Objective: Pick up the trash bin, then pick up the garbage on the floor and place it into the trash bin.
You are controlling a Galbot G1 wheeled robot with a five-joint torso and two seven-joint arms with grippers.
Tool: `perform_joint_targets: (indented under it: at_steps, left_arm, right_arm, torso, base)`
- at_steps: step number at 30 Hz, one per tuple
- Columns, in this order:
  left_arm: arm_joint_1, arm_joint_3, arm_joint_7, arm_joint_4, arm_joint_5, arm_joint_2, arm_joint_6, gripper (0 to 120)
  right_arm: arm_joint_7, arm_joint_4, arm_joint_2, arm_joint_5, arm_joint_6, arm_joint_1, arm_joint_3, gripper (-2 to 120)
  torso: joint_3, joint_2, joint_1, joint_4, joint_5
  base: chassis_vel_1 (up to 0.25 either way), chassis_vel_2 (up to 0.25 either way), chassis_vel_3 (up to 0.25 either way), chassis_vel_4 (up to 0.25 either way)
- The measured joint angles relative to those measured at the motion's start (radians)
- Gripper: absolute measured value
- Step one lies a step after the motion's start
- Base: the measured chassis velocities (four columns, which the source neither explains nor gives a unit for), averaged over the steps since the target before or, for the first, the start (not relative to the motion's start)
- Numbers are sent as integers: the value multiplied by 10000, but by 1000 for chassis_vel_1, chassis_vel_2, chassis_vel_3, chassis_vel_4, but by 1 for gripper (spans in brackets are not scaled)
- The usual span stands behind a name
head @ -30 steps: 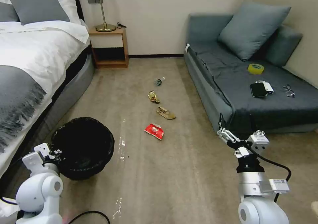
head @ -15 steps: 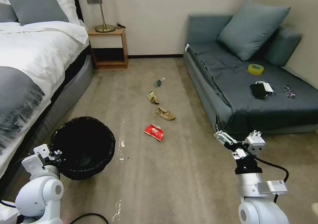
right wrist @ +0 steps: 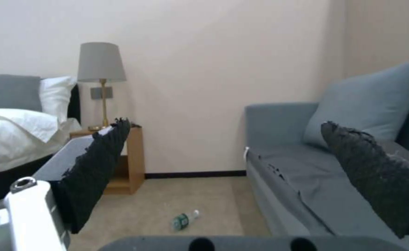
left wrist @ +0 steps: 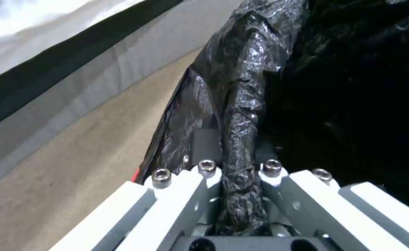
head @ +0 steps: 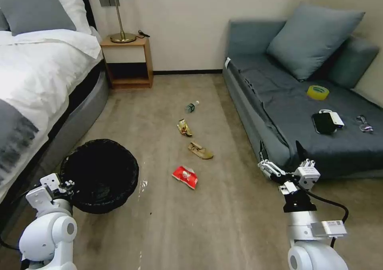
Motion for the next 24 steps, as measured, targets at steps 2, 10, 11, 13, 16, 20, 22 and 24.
perform_joint_targets:
  at_steps: [2, 10, 11, 13, 16, 20, 22, 24]
  left_arm:
    - [0, -35, 7, 0, -6, 1, -7, 2]
    - [-18, -124, 34, -14, -38, -17, -44, 2]
    - [-22, -129, 35, -14, -39, -24, -47, 2]
    - [-22, -137, 35, -14, -39, -35, -53, 2]
    - [-24, -146, 45, -14, -42, -61, -65, 2]
    - [-29, -153, 48, -14, -47, -94, -66, 2]
    - [-37, -154, 48, -14, -47, -98, -67, 2]
    - [-52, -157, 56, -14, -49, -107, -68, 2]
  right_arm:
    - [-16, 1, -1, -20, 13, -16, -23, 100]
    - [-33, 2, -17, -124, 30, -39, -184, 100]
    - [-33, 2, -25, -125, 31, -36, -191, 100]
    - [-33, 2, -37, -128, 30, -30, -208, 100]
    - [-33, -18, -79, -155, 31, -10, -240, 100]
    - [7, -110, -234, -280, 22, 158, -365, 100]
    - [47, -125, -311, -293, 1, 233, -444, 100]
    - [201, -149, -497, -290, -145, 409, -666, 100]
  torso:
    - [-1, 0, 0, 1, 1]
    - [0, 0, 0, 0, 0]
    - [0, 0, 0, 0, 1]
    - [0, 0, 0, 1, 1]
    - [0, -1, 0, -1, 1]
    - [0, 0, 0, 0, 1]
    - [1, 0, 1, 0, 0]
    - [1, -1, 2, -1, 1]
  base:
    - [-179, 186, 171, -180]
    - [-189, 185, 184, -186]
    - [-199, 184, 179, -183]
    - [-199, 179, 189, -183]
    - [-185, 180, 181, -186]
    - [-177, 184, 179, -181]
    - [-139, 158, 137, -142]
    - [-110, 82, 78, -100]
